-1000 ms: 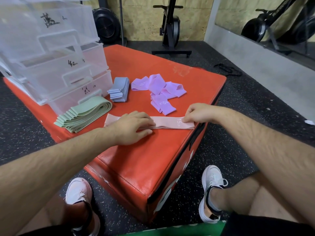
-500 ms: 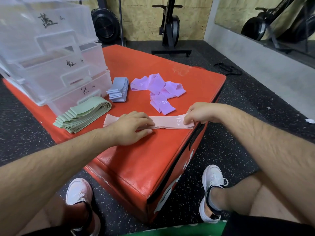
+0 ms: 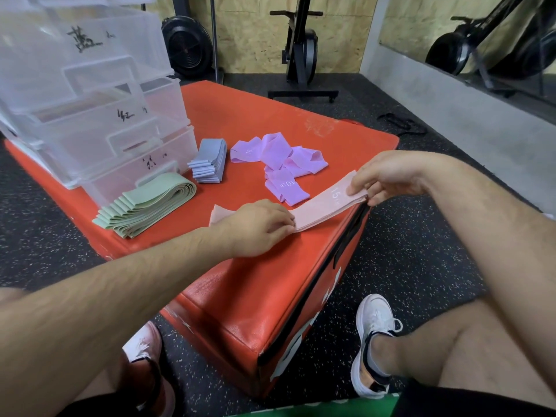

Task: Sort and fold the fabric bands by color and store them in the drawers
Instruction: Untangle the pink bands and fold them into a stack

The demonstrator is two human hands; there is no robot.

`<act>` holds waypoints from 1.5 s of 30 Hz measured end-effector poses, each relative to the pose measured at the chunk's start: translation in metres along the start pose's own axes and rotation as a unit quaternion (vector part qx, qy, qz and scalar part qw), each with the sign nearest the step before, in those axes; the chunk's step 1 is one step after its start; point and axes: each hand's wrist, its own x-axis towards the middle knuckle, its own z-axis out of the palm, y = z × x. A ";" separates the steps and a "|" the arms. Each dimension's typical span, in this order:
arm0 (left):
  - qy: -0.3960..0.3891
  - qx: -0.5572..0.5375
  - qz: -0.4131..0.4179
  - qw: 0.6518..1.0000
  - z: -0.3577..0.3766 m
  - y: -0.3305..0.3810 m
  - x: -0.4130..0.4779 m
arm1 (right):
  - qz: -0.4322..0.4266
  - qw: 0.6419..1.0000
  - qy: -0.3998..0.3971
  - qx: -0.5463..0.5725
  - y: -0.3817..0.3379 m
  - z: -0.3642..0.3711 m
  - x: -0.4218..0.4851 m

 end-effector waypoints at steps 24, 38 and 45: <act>0.077 -0.106 -0.205 0.970 -0.054 -0.058 -0.077 | -0.094 0.994 0.007 -0.059 -0.100 0.173 0.045; 0.091 0.072 -0.070 0.991 -0.049 -0.058 -0.057 | -0.187 0.948 -0.091 -0.241 -0.081 0.157 0.035; 0.085 0.107 -0.113 0.984 -0.047 -0.052 -0.041 | -0.228 0.912 0.118 -0.320 -0.050 0.124 0.022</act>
